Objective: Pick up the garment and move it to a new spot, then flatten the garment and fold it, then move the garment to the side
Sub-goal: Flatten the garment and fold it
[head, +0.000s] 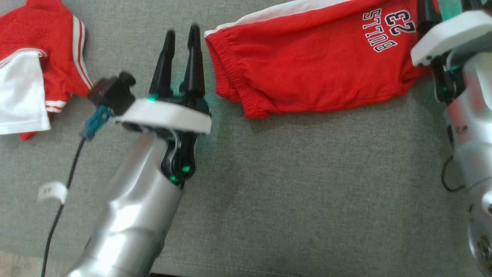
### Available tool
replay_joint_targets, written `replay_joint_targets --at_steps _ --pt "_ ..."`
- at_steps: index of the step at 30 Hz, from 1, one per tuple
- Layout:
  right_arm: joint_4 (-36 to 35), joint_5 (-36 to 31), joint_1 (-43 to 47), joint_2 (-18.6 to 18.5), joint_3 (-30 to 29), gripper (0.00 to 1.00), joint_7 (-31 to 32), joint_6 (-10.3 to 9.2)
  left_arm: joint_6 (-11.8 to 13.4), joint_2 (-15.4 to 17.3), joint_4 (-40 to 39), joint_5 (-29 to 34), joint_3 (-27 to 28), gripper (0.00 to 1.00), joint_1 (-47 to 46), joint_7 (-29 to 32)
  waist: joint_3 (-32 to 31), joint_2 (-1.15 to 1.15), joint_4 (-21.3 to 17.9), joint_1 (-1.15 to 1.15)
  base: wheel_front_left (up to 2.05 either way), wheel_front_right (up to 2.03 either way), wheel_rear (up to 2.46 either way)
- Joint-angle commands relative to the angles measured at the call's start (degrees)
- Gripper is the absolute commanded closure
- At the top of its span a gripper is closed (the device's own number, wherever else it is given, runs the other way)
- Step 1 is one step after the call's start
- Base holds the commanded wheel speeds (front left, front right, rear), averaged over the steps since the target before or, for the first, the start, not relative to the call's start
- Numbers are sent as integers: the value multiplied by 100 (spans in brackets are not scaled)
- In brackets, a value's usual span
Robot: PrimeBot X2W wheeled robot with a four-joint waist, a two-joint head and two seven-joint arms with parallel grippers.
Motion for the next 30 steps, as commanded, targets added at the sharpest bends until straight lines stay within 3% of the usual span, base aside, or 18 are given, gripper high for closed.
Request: replay_joint_targets --at_steps 1,10,11,12,22,30 --pt "-98 -43 128 9 108 0 -54 -4 16 109 -183 95 177 0 109 -36 -40 0 9 0 0 0 0" --pt "436 -200 763 -120 352 0 239 -4 190 109 -515 1108 405 0 908 -36 -310 0 66 0 0 0 0" --pt "484 -156 818 -76 359 60 304 -4 204 109 -539 1185 431 0 978 -36 -339 0 66 0 0 0 0" --pt "522 -117 864 -47 358 100 347 -4 216 109 -558 1249 454 0 1044 -36 -374 0 64 0 0 0 0" --pt "581 566 1625 137 -141 100 -181 -4 459 109 -574 2202 807 0 1802 -36 -1182 0 -78 0 0 0 0" --pt "147 1071 2542 77 -194 100 -338 -4 419 109 -556 2645 1187 0 2660 -36 -1854 0 -195 0 0 0 0"
